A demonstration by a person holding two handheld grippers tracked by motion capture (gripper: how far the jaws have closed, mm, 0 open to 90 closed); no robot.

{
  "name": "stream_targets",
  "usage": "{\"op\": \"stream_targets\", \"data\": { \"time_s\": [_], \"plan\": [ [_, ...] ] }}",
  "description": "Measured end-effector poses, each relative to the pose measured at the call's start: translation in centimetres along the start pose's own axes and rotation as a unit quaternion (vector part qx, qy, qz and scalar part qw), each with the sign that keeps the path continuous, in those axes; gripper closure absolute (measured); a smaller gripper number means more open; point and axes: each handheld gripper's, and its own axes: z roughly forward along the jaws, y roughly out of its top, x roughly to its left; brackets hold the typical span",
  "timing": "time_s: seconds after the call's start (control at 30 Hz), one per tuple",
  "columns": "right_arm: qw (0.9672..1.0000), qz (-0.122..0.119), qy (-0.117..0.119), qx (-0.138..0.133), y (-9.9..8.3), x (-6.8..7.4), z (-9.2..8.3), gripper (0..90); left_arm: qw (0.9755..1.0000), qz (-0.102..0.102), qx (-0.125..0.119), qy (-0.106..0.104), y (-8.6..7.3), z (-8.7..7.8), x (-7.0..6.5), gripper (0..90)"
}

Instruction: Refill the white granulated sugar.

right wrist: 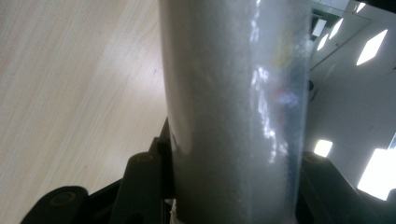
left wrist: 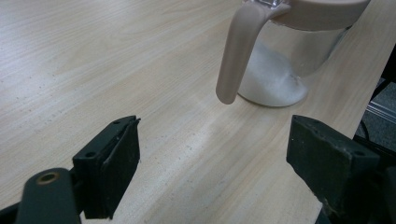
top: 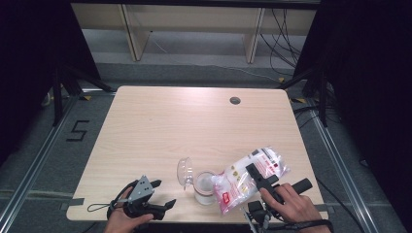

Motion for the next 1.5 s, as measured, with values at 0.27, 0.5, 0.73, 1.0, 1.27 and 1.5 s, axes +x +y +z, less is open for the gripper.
{"op": "stream_targets", "data": {
  "time_s": [0.27, 0.5, 0.73, 1.0, 1.27, 1.5],
  "plan": [
    [1.0000, 0.007, -0.002, -0.004, -0.11, 0.12, 0.13, 62.3, 1.0000, -0.002, -0.002, 0.001, 0.02, -0.06, -0.03, 17.0],
    [0.9999, 0.012, 0.004, -0.007, -0.23, 0.16, 0.21, 62.8, 1.0000, -0.001, -0.003, 0.001, 0.02, -0.06, -0.02, 17.0],
    [0.9998, 0.008, -0.003, -0.020, -0.34, 0.03, -0.01, 63.2, 1.0000, 0.002, -0.002, 0.001, 0.02, -0.06, 0.01, 17.0],
    [0.9992, 0.030, 0.005, -0.026, -0.39, 0.50, -0.01, 63.5, 1.0000, 0.000, -0.003, 0.002, 0.03, -0.08, -0.03, 17.1],
    [0.9988, 0.038, 0.012, -0.028, -0.57, 0.72, 0.20, 64.0, 1.0000, 0.002, -0.003, 0.001, 0.04, -0.09, 0.01, 17.0],
    [0.9986, 0.037, 0.009, -0.036, -0.71, 0.63, 0.33, 64.1, 1.0000, -0.001, -0.003, 0.003, 0.03, -0.09, -0.04, 17.1]
  ]
}}
